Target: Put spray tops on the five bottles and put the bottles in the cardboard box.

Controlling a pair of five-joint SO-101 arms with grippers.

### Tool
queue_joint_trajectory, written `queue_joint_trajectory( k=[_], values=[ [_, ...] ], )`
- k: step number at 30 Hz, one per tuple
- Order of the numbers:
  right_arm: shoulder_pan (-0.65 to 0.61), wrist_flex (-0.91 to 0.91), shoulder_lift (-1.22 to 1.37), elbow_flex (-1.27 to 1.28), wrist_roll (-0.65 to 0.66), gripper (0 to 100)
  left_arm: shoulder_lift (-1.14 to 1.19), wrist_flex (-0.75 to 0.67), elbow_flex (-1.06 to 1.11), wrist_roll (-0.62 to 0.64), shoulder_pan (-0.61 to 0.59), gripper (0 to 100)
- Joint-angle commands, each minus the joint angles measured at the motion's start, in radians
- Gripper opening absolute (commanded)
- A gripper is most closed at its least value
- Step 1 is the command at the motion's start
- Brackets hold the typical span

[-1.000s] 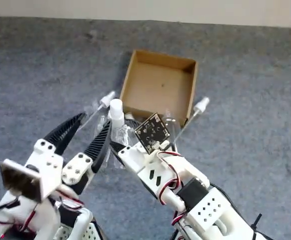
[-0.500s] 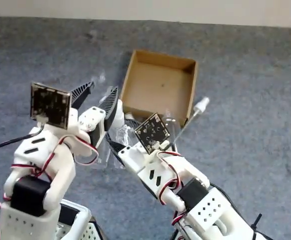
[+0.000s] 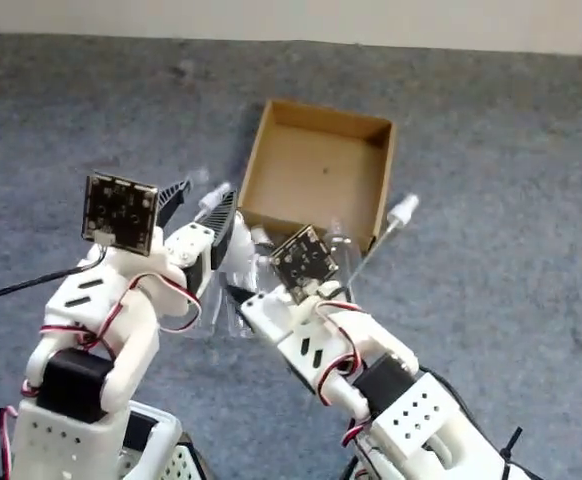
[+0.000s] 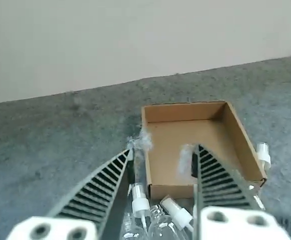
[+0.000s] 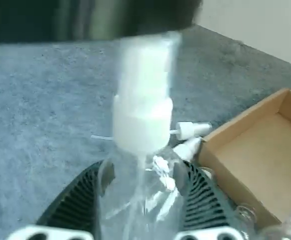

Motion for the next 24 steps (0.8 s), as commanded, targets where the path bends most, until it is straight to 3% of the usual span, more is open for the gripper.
queue_joint_trajectory(
  k=[1,9,12,17,20,24],
  values=[
    [0.071,-0.022,-0.028,-0.028,-0.006,0.5,-0.084,-0.006,0.059,0.009,-0.013,15],
    [0.079,-0.022,-0.028,-0.028,-0.005,0.5,-0.243,-0.002,0.142,0.005,-0.013,15],
    [0.136,-0.028,-0.022,-0.047,-0.003,0.5,-0.268,0.017,0.174,0.005,-0.042,15],
    [0.206,-0.022,0.091,-0.257,-0.008,0.5,-0.274,0.012,0.259,-0.037,-0.042,15],
    [0.206,0.007,0.271,-0.432,-0.008,0.5,-0.274,-0.037,0.312,-0.106,0.022,15],
    [0.205,0.101,0.529,-0.69,-0.009,0.5,-0.274,-0.104,0.371,-0.109,0.081,16]
  ],
)
